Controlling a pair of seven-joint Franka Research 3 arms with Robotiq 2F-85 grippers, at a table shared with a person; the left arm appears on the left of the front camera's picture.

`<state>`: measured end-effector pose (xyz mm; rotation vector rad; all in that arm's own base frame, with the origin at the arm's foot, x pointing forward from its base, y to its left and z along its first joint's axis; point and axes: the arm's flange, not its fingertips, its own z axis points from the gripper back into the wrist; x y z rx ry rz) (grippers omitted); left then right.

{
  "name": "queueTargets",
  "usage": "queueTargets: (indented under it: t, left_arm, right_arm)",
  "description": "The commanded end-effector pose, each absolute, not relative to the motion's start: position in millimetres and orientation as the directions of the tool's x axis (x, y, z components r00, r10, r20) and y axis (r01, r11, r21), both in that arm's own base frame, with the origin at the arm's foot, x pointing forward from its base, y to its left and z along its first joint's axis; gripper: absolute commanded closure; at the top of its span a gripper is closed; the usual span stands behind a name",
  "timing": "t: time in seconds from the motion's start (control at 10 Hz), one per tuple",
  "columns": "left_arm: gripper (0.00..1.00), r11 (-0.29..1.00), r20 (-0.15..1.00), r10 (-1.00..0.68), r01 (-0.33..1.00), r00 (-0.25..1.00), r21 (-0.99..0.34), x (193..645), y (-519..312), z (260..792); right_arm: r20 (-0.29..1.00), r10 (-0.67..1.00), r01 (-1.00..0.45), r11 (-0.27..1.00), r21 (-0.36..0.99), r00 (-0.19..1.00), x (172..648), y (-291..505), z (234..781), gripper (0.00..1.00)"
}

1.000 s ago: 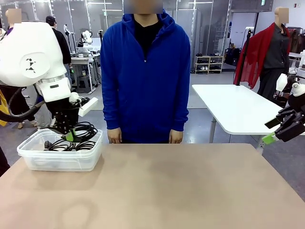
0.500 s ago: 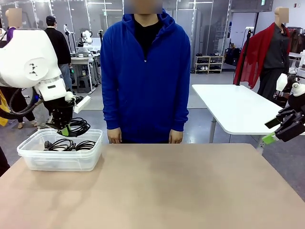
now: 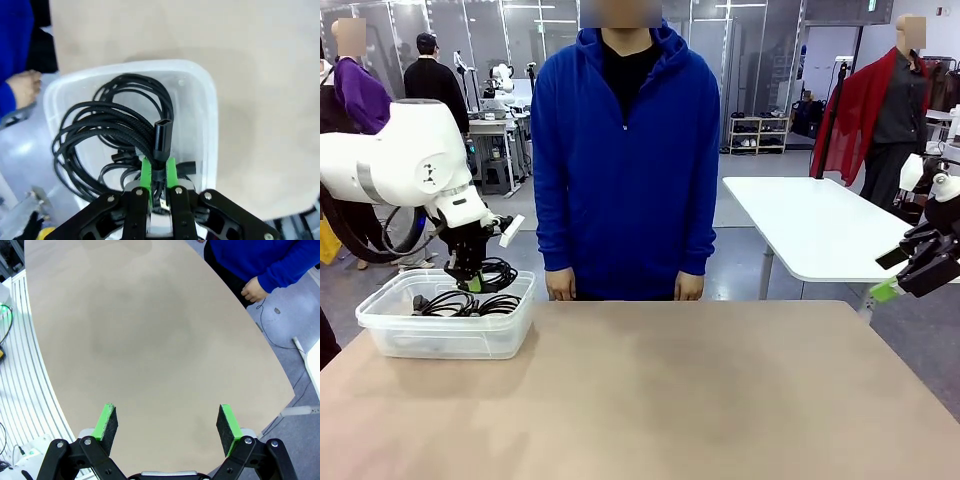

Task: Organize and store the cables.
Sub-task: Place the USB Extension Cable into the Organizing box.

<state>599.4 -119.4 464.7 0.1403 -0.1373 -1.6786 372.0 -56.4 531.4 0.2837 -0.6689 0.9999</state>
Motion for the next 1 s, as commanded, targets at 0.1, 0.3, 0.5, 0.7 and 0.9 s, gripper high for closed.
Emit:
queueTargets:
  t: [0.1, 0.3, 0.5, 0.7, 0.9]
  left_arm:
    - [0.87, -0.036, -0.005, -0.999, 0.983, -0.036, 0.178, 618, -126, 447]
    - [0.87, -0.011, -0.01, -1.0, 0.989, -0.01, 0.149, 619, -126, 436]
    - [0.87, -0.005, -0.022, -1.0, 0.992, -0.002, 0.124, 619, -127, 423]
    - [0.87, 0.001, -0.028, -1.0, 0.995, 0.004, 0.103, 625, -127, 410]
    - [0.77, 0.007, -0.033, -0.999, 0.995, 0.01, 0.101, 624, -126, 408]
  right_arm:
    - [0.645, 0.676, -0.847, 0.525, -0.083, 0.357, 373, -56, 531, 0.0]
    - [0.645, 0.676, -0.847, 0.525, -0.083, 0.357, 373, -56, 531, 0.0]
    - [0.645, 0.676, -0.847, 0.525, -0.083, 0.357, 373, -56, 531, 0.0]
    - [0.645, 0.676, -0.847, 0.525, -0.083, 0.357, 373, -56, 531, 0.0]
    - [0.645, 0.676, -0.847, 0.525, -0.083, 0.357, 373, -56, 531, 0.0]
